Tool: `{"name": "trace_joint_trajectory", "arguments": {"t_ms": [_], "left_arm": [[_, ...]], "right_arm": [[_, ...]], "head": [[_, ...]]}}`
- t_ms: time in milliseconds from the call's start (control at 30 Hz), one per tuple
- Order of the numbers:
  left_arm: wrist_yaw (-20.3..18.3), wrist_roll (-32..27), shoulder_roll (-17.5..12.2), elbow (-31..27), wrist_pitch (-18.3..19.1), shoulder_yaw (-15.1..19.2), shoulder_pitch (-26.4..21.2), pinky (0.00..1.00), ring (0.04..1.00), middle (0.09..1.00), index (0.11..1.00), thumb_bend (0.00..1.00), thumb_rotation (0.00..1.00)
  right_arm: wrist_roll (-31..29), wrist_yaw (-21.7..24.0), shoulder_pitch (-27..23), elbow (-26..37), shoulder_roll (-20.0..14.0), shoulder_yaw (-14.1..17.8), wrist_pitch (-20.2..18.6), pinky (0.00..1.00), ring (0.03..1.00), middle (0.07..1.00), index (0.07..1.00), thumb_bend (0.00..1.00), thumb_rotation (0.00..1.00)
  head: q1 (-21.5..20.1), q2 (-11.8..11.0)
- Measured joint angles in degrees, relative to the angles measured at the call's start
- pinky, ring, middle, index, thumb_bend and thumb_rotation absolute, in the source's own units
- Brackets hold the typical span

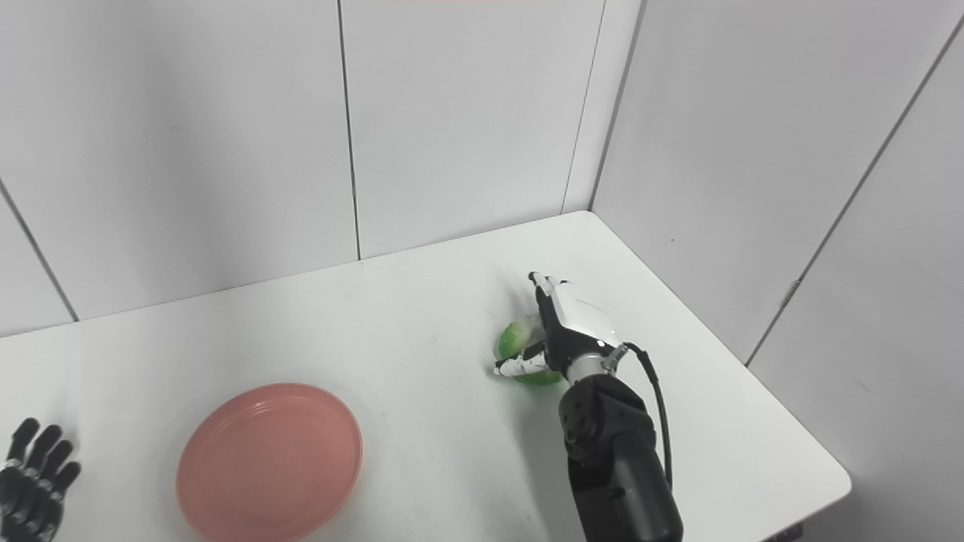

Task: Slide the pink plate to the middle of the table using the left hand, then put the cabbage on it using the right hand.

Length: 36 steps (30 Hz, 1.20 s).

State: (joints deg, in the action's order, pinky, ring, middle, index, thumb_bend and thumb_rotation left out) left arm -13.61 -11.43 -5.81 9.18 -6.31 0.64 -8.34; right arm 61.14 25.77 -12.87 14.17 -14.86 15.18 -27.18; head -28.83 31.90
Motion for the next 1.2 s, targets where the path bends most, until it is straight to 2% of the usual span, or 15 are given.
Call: {"name": "trace_joint_trajectory", "arguments": {"t_ms": [133, 300, 400, 433, 500, 533, 567, 600, 633, 700, 733, 800, 867, 1000, 1200], "left_arm": [[0.0, 0.0, 0.0, -0.2, 0.0, -0.1, 0.1, 1.00, 1.000, 1.000, 1.000, 0.69, 0.98], [0.0, 0.0, 0.4, -0.3, 0.0, -0.2, 0.2, 1.00, 1.000, 1.000, 1.000, 0.68, 0.97], [0.0, 0.0, 0.5, -0.4, 0.0, -0.2, 0.2, 1.00, 1.000, 1.000, 1.000, 0.68, 0.96], [0.0, 0.0, 0.6, -0.4, 0.0, -0.2, 0.2, 1.00, 1.000, 1.000, 1.000, 0.68, 0.97], [0.0, 0.0, 0.6, -0.5, 0.0, -0.2, 0.2, 1.00, 1.000, 1.000, 1.000, 0.67, 0.97], [0.0, 0.0, 0.6, -0.5, 0.0, -0.2, 0.2, 1.00, 1.000, 1.000, 1.000, 0.67, 0.97], [0.0, 0.0, 0.6, -0.5, 0.0, -0.2, 0.2, 1.00, 1.000, 1.000, 1.000, 0.67, 0.97], [0.0, 0.0, 0.6, -0.5, 0.0, -0.2, 0.3, 1.00, 1.000, 1.000, 1.000, 0.67, 0.97], [0.0, 0.0, 0.7, -0.5, 0.0, -0.2, 0.3, 1.00, 1.000, 1.000, 1.000, 0.66, 0.97], [0.0, 0.0, 0.7, -0.6, 0.0, -0.2, 0.3, 1.00, 1.000, 1.000, 1.000, 0.66, 0.97], [0.0, 0.0, 0.7, -0.6, 0.0, -0.3, 0.3, 1.00, 1.000, 1.000, 1.000, 0.66, 0.97], [0.0, 0.0, 0.8, -0.5, 0.0, -0.3, 0.3, 1.00, 1.000, 1.000, 1.000, 0.66, 0.97], [0.0, 0.0, 0.9, -0.6, 0.0, -0.3, 0.3, 1.00, 1.000, 1.000, 1.000, 0.66, 0.97], [0.0, 0.0, 0.9, -0.6, 0.0, -0.4, 0.3, 1.00, 1.000, 1.000, 1.000, 0.66, 0.97], [0.1, 0.2, 1.5, -0.5, -0.1, -0.7, 0.2, 1.00, 1.000, 1.000, 1.000, 0.68, 0.97]], "right_arm": [[0.9, 0.9, -0.2, -0.2, 0.2, 0.7, 0.0, 1.00, 1.000, 0.963, 0.929, 0.92, 0.17], [1.9, 2.9, -1.2, -1.1, 1.7, 3.6, 0.0, 0.97, 0.974, 0.973, 0.908, 0.92, 0.09], [2.0, 3.8, -1.8, -1.1, 2.3, 4.7, 0.0, 0.83, 0.944, 0.973, 0.888, 0.91, 0.08], [2.0, 3.9, -1.9, -1.1, 2.5, 4.9, 0.0, 0.75, 0.923, 0.970, 0.873, 0.89, 0.04], [1.8, 3.8, -1.9, -1.1, 3.1, 5.6, 0.0, 0.69, 0.889, 0.953, 0.853, 0.87, 0.01], [1.5, 3.6, -1.9, -1.2, 3.3, 5.8, 0.0, 0.66, 0.848, 0.933, 0.844, 0.85, 0.01], [0.9, 3.3, -1.9, -1.4, 3.5, 6.0, 0.0, 0.61, 0.751, 0.888, 0.830, 0.83, 0.00], [0.3, 2.7, -2.0, -1.7, 3.7, 6.2, 0.0, 0.60, 0.742, 0.884, 0.829, 0.82, 0.00], [-0.3, 2.2, -2.1, -2.0, 3.7, 6.3, 0.0, 0.52, 0.632, 0.786, 0.794, 0.79, 0.00], [-2.1, 0.3, -2.2, -3.0, 3.5, 5.9, 0.0, 0.36, 0.462, 0.558, 0.715, 0.62, 0.00], [-3.3, -1.2, -2.2, -3.6, 3.5, 5.6, 0.0, 0.27, 0.361, 0.503, 0.601, 0.57, 0.00], [-5.4, -4.0, -2.2, -4.1, 3.5, 5.3, 0.0, 0.22, 0.304, 0.482, 0.527, 0.54, 0.00], [-6.8, -6.8, -2.2, -4.9, 3.5, 5.3, 0.0, 0.24, 0.333, 0.443, 0.527, 0.53, 0.00], [-8.9, -11.1, -2.2, -5.3, 3.4, 4.4, 0.0, 0.27, 0.361, 0.444, 0.517, 0.53, 0.00], [-11.8, -14.2, -2.1, -5.3, 2.6, 3.6, 0.0, 0.26, 0.344, 0.429, 0.522, 0.52, 0.00]], "head": [[0.3, 0.2], [0.5, 0.1], [0.6, 0.3], [0.6, 0.4], [0.6, 0.4], [0.6, 0.4], [0.6, 0.4], [0.6, 0.4], [0.6, 0.4], [0.7, 0.4], [0.7, 0.4], [0.9, 0.4], [1.1, 0.5], [1.4, 0.5], [3.0, 0.4]]}}
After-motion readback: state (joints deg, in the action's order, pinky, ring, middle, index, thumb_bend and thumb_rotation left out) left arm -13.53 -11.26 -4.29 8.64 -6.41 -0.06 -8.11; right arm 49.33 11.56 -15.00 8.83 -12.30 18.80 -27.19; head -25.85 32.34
